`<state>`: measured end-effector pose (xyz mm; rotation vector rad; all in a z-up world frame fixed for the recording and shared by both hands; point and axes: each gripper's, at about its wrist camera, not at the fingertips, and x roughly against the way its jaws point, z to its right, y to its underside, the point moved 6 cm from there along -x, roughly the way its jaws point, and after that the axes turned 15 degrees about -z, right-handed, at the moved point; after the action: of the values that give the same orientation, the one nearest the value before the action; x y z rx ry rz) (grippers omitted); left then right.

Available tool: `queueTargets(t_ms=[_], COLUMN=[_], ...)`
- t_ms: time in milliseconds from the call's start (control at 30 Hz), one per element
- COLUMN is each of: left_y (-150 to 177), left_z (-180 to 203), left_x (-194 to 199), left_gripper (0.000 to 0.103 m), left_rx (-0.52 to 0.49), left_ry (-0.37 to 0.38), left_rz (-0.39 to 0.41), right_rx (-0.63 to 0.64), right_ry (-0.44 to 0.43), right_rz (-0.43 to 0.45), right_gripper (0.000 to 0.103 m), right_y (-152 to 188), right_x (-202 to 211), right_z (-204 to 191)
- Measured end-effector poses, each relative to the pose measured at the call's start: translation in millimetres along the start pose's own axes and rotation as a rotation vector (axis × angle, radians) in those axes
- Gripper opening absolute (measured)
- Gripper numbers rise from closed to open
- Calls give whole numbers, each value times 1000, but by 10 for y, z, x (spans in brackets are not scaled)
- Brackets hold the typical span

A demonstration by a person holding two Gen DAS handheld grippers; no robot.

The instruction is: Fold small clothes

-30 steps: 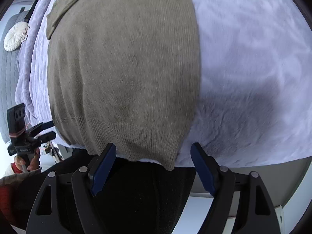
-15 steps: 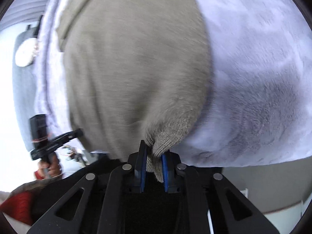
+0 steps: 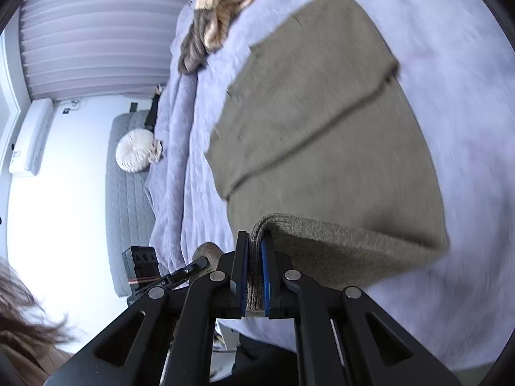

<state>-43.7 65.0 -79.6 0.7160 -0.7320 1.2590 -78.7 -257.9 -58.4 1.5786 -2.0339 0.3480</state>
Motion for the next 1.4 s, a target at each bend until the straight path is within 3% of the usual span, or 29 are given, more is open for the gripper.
queueTargets(t_ms=[233,567,767,900,1000,1133,1200,1233,1333,1400], left_y=[-454,-1134,-1684,-1983,-2092,-2074,-2034,-2017,-1988,-1998], left_z=[-39,176,56,-55,-193,-253,-218,-192,-131,-104], left_x=[51,275,60,-178,-338,-351,-262,-194,39,145], left_gripper=[17,17,17,17,17,18,30,36,75,76], left_rx=[5,5,39,38,86,136,123,109,75,36], left_ry=[-64,-55,-96,-176,-235,-222,-269,-301,-353,-367], left_rz=[58,185,207,208,217,229,258,280,337,359], right_rx=[37,74,15,-39,-84,-86,-50,-30,81,130], right_ry=[124,78,75,69,65,87,148,196,352,411], right_rz=[26,130,178,213,232,203,181,170,141,143], right_gripper=[7,7,7,7,7,11,11,17,56,57], right_y=[-545,-1154,-1698,-2070,-2274,-2263,-2197,-2172,-2153,-2165], right_x=[125,285,241,173,102,-13,-31,-31,-34,-31], right_z=[-50,-283,-70,181,414,541,510,494,371,291])
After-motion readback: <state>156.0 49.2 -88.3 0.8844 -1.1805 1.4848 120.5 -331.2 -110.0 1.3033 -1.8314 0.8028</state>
